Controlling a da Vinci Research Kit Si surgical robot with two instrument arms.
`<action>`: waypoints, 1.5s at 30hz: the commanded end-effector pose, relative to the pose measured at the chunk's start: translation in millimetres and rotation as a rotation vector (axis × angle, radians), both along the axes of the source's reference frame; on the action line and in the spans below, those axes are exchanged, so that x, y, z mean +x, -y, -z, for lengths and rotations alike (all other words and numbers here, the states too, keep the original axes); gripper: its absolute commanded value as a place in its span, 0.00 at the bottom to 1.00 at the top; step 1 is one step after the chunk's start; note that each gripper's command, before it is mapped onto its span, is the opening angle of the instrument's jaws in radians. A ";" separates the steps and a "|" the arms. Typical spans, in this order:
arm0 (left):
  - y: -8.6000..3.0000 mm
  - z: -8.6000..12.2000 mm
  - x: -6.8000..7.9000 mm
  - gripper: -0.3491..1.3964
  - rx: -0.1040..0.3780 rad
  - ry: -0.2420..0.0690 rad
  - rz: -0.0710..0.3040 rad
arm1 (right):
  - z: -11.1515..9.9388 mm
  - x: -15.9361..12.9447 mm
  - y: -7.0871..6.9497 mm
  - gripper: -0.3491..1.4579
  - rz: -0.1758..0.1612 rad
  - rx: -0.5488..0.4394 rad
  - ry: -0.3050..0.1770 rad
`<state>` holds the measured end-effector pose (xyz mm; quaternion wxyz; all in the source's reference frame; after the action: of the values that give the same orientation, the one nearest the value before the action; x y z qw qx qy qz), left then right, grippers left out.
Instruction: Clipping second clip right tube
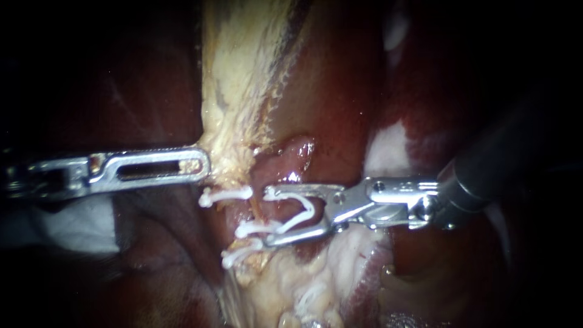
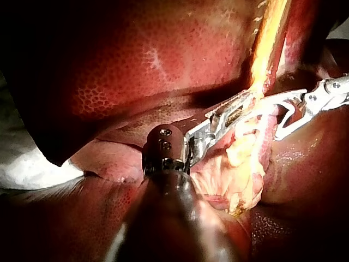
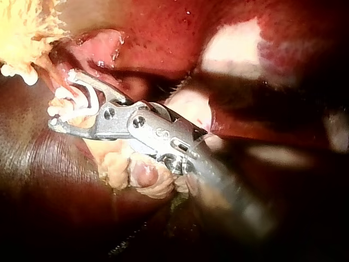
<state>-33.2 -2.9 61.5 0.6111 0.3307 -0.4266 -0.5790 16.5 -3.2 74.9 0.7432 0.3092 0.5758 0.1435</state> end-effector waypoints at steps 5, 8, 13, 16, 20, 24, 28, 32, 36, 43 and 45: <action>0.1 0.2 -0.1 0.00 -0.001 -0.003 0.004 | -0.9 1.6 0.3 0.52 0.009 0.005 0.000; 0.1 0.2 -0.2 0.00 0.000 -0.002 0.002 | -1.3 2.6 0.7 0.52 0.017 0.012 -0.003; 0.1 0.3 -0.2 0.00 0.000 -0.002 0.002 | -1.0 3.5 1.4 0.52 0.044 0.021 -0.018; 0.1 0.2 -0.2 0.00 0.000 -0.002 0.002 | -0.4 3.7 1.9 0.52 0.062 0.025 -0.040; 0.1 0.2 -0.2 0.00 -0.001 -0.002 0.002 | 0.2 4.0 2.5 0.49 0.088 0.050 -0.058; 0.1 0.2 -0.2 0.00 -0.001 -0.002 0.002 | 0.4 4.1 2.6 0.47 0.100 0.080 -0.058; 0.1 0.2 -0.2 0.00 -0.001 -0.002 0.002 | 0.3 3.9 2.5 0.29 0.087 0.103 -0.043; 0.1 0.2 -0.2 0.00 -0.001 -0.002 0.002 | 0.1 3.3 1.9 0.00 0.074 0.115 0.052; 0.1 0.1 -0.2 0.00 -0.001 -0.002 0.002 | 0.0 2.8 1.6 0.00 0.070 0.109 0.107; 0.1 0.1 -0.2 0.00 -0.001 -0.002 0.002 | 0.2 2.9 1.8 0.00 0.069 0.107 0.111; 0.1 0.1 -0.2 0.00 -0.001 -0.002 0.002 | 0.3 2.9 1.9 0.00 0.072 0.108 0.110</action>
<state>-33.4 -2.9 61.5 0.6111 0.3296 -0.4266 -0.5796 19.4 -5.1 74.6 0.7606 0.3606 0.5140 0.1649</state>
